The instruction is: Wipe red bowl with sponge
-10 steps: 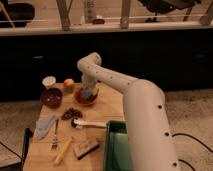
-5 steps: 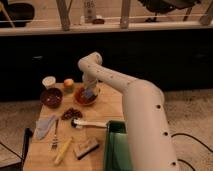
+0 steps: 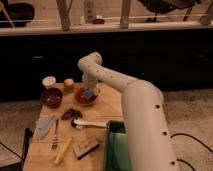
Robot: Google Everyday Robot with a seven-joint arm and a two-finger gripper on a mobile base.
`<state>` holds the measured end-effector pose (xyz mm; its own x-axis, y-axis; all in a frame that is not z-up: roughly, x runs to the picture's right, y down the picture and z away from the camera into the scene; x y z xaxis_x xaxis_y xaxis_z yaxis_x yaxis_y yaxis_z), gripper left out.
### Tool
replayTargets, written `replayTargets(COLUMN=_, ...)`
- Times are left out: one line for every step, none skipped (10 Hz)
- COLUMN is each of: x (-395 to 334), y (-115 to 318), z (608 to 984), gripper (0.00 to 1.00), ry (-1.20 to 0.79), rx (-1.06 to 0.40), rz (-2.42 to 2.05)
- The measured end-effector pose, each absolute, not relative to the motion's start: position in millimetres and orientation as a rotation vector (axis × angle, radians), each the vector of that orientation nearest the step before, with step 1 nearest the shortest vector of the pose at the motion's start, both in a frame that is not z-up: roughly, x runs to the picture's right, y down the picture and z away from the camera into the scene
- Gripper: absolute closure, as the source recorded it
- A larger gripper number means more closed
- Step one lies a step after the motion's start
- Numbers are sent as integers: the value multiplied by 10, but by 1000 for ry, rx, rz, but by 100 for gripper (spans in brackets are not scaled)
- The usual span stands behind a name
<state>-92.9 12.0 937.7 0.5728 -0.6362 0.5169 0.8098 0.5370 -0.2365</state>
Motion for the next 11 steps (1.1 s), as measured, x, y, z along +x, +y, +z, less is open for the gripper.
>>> replayTargets(x=-932, y=116, z=9380, gripper=100, ry=-396, rx=-485, rz=-889)
replayTargets(x=-948, y=70, z=9379, gripper=100, ry=-394, rx=-480, rz=-892)
replayTargets(x=-1022, y=25, z=9374, gripper=100, ry=-398, rx=-477, rz=-902)
replayTargets(x=-1084, y=-6, z=9371, gripper=100, ry=-403, rx=-473, rz=-911)
replayTargets(x=-1161, y=-76, z=9377, gripper=100, ry=-404, rx=-472, rz=-934)
replayTargets(x=-1267, y=-98, z=9362, gripper=100, ry=-410, rx=-470, rz=-958)
replayTargets(x=-1355, y=-109, z=9352, gripper=100, ry=-417, rx=-469, rz=-978)
replayTargets(x=-1446, y=-71, z=9351, gripper=100, ry=-422, rx=-480, rz=-1023)
replayTargets(x=-1603, y=58, z=9324, gripper=100, ry=-436, rx=-494, rz=-1075)
replayTargets(x=-1661, y=173, z=9292, gripper=100, ry=-449, rx=-508, rz=-1102)
replayTargets(x=-1656, y=254, z=9272, gripper=100, ry=-450, rx=-521, rz=-1126)
